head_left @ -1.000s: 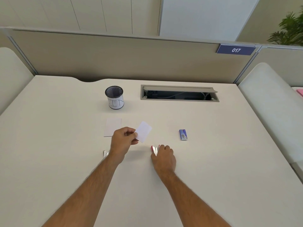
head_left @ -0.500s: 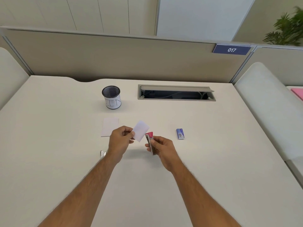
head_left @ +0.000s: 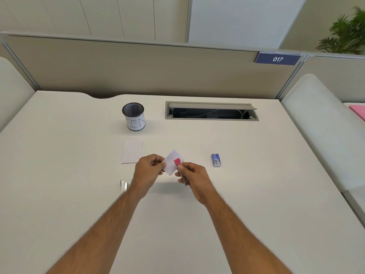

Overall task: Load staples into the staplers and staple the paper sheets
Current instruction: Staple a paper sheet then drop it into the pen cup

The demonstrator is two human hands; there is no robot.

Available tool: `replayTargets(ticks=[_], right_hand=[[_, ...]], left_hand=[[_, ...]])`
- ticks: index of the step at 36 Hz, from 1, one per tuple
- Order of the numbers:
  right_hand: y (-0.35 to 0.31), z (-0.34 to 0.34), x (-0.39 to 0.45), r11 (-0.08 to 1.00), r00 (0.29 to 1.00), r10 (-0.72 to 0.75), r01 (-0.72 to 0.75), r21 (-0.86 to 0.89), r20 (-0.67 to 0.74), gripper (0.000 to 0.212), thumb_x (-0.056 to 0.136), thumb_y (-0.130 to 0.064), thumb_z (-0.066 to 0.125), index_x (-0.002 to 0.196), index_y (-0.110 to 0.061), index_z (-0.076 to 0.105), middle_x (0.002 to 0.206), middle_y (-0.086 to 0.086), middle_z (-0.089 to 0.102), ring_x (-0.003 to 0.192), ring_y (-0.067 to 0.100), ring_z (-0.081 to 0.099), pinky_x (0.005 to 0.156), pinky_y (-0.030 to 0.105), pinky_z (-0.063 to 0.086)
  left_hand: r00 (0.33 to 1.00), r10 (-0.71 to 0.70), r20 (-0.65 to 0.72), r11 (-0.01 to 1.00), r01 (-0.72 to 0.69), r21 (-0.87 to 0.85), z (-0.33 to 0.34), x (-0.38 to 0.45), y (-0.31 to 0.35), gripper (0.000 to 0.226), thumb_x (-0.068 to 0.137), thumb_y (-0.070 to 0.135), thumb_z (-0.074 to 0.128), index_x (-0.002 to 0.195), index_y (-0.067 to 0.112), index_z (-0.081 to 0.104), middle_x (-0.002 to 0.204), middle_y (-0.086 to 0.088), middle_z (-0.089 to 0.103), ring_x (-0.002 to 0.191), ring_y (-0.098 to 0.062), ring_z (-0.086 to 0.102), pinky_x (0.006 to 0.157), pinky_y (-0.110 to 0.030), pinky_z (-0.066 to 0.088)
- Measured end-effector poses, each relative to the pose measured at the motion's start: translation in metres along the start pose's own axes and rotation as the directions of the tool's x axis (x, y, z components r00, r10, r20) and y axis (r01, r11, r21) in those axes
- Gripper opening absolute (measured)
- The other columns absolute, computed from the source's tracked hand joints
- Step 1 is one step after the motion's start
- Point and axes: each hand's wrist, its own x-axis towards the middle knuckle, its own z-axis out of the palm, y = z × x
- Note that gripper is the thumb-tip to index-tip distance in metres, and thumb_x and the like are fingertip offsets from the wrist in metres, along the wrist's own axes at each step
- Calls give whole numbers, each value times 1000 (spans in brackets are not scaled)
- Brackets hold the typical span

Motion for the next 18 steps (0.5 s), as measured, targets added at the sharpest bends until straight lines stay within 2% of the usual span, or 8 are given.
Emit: replayTargets(ticks=[6,14,18], right_hand=[[-4,-1,-2,999,999,15,-14,-42,31,23,91,-36,76,91,-14,77,84,-3,74,80,12,69,70,25,55],[-6,-2,-3,999,1000,16,-14,-52,23,22,90,-34,78,83,-13,75,81,0,72,76,14,66,71,30,52],[-6,-1,-4,998,1000,16,-15,-62,11,23,90,-34,78,84,-11,74,81,1,71,76,14,65,72,30,51]], left_hand=[[999,11,42,1000,-10,-19,1,-4,3,13,91,3,70,86,13,76,83,-7,78,68,-10,70,63,-18,55],[998,-5,56,999,8,-49,1,-7,3,11,90,3,71,86,12,77,81,-6,78,71,-14,71,65,-21,58],[997,-10,73,999,14,-52,1,-9,2,9,90,2,70,89,9,76,83,-10,78,76,-21,74,68,-25,59]])
